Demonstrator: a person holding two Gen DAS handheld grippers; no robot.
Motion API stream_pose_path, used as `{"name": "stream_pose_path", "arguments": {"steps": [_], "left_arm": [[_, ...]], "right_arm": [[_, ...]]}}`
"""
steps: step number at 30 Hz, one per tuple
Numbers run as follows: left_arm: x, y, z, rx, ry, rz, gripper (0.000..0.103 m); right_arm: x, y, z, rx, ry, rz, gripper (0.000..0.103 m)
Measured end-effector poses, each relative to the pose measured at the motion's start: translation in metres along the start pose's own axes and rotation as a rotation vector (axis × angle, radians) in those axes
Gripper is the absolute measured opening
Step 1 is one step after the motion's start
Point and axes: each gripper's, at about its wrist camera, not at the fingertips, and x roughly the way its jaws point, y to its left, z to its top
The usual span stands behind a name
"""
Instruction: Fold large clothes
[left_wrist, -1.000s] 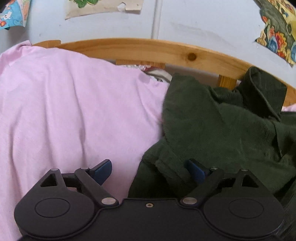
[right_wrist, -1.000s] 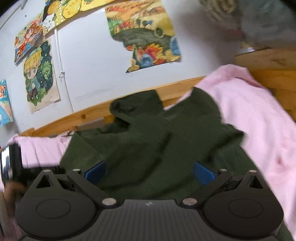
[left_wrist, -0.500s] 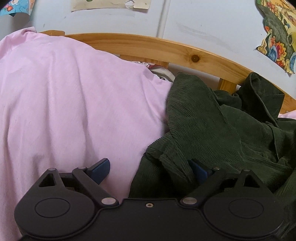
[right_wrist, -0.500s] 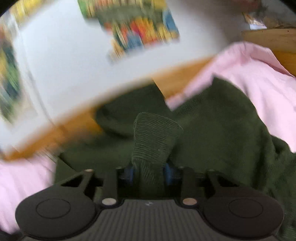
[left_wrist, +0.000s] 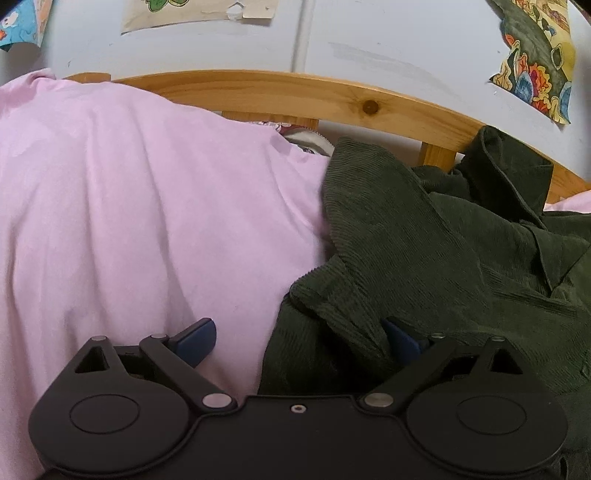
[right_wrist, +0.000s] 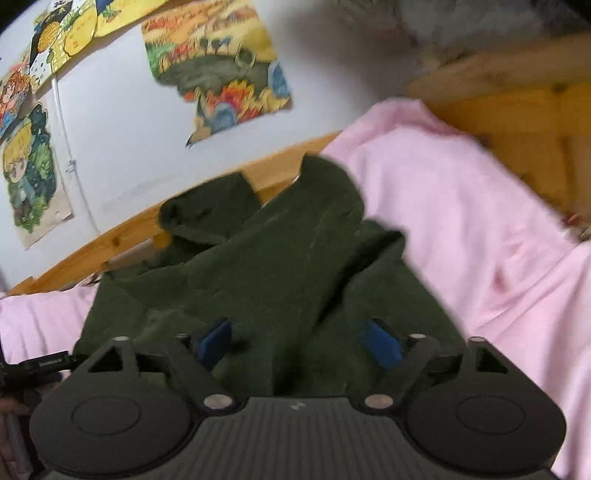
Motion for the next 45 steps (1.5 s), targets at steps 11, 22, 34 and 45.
{"name": "stream_pose_path", "arguments": {"steps": [11, 22, 34, 45], "left_arm": [[0.02, -0.014, 0.002, 0.108, -0.034, 0.085, 0.102], [-0.006, -0.018, 0.001, 0.086, -0.059, 0.049, 0.101], [-0.023, -0.059, -0.015, -0.028, -0.027, -0.245, 0.102], [0.001, -0.045, -0.037, -0.051, 0.027, -0.244, 0.102]], "right_arm": [[0.036, 0.077, -0.035, -0.488, 0.18, -0.095, 0.062], [0.006, 0.071, 0.005, -0.491, 0.128, 0.013, 0.093], [0.179, 0.096, 0.163, -0.371, 0.081, 0.038, 0.09], [0.299, 0.103, 0.202, -0.308, 0.097, -0.061, 0.071]]}}
